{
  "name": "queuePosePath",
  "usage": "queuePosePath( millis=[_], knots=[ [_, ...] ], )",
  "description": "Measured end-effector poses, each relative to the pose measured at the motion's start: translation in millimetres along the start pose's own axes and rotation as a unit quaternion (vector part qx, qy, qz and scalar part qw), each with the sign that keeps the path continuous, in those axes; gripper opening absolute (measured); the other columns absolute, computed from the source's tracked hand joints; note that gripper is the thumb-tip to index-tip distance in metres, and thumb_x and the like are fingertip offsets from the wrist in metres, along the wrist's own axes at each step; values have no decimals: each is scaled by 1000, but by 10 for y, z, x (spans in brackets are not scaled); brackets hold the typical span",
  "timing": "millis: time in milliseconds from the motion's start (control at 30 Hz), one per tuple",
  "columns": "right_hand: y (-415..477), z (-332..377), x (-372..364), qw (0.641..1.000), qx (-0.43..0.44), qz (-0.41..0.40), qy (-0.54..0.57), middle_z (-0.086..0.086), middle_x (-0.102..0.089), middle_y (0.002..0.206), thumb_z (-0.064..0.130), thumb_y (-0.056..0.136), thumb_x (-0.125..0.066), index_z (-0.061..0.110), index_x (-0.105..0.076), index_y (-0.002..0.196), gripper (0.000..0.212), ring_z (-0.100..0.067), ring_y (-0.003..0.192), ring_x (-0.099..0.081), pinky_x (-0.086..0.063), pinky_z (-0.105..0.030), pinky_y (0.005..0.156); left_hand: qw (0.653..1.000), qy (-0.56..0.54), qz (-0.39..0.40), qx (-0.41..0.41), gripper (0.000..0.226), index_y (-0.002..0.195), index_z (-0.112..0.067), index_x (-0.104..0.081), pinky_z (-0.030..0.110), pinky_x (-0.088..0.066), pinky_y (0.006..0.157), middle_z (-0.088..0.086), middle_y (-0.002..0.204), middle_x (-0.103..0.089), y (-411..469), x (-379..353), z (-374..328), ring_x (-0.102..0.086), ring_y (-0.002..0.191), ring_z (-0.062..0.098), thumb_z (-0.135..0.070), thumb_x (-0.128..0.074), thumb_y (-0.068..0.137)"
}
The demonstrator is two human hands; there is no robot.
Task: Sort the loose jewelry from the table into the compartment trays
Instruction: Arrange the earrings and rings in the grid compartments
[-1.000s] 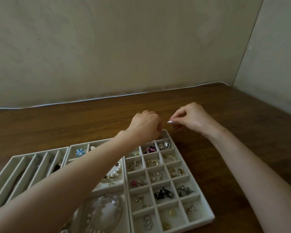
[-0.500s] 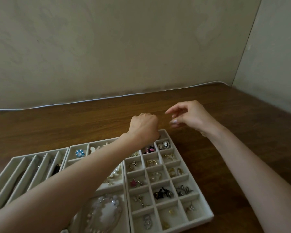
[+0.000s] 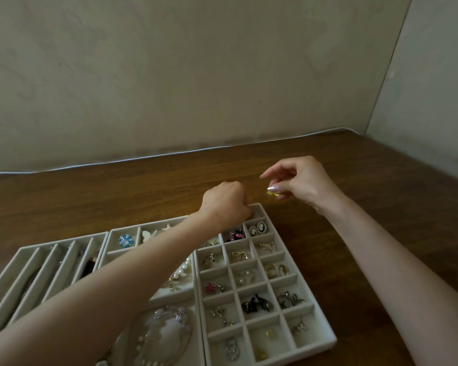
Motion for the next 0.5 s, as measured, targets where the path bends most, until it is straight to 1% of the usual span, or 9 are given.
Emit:
queuePosePath(
  millis=[100,167,233,333,433,500],
  knots=[
    [0,-19,-43,1000,-8,16,-2,-5,-67,90,-6,83,-63,18,-70,93,27,-13,81,-68,-58,-24,67,998,62,-26,-18,13,78,-19,-53,25,-38,64,-1,89,-53,-23,60,-38,-49,77,14,-25,-59,88],
    [-2,-22,-67,1000,-13,24,-3,-5,-66,91,-7,83,-62,19,-71,92,28,-14,83,-67,-59,-27,68,997,66,-34,-25,10,82,-19,-54,27,-38,69,0,94,-52,-30,71,-56,-48,82,15,-24,-60,87],
    [-5,-20,-85,999,-16,30,-8,-2,-65,94,-6,85,-61,18,-72,93,28,-14,85,-66,-59,-26,68,998,44,-33,-27,8,89,-19,-55,26,-39,68,0,97,-54,-23,67,-52,-50,84,15,-23,-61,86],
    [-6,-43,-135,998,-35,52,-2,-2,-64,100,-5,87,-59,16,-71,99,27,-15,83,-68,-59,-27,69,1000,-14,-26,-9,10,95,-19,-56,24,-42,66,-3,93,-59,-15,117,32,-56,84,15,-24,-60,87],
    [-18,-40,-201,996,-43,81,4,-3,-65,107,-2,88,-58,14,-71,99,23,-14,79,-71,-59,-25,69,998,-25,-53,8,11,97,-17,-58,26,-44,65,-3,88,-59,-19,246,159,-58,83,16,-25,-58,90],
    [-26,-17,-213,996,-40,80,6,-2,-66,105,1,87,-61,13,-72,95,18,-13,76,-71,-58,-22,66,997,-26,-69,11,10,95,-17,-59,26,-43,64,-4,86,-58,-42,296,223,-57,81,15,-26,-57,90]
  ],
)
Point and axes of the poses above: each hand's wrist, its own y-axis towards the middle knuckle, its own x-axis out of the back of the hand, z = x × y, the point moved 9 cm from there along y, towards the middle knuckle
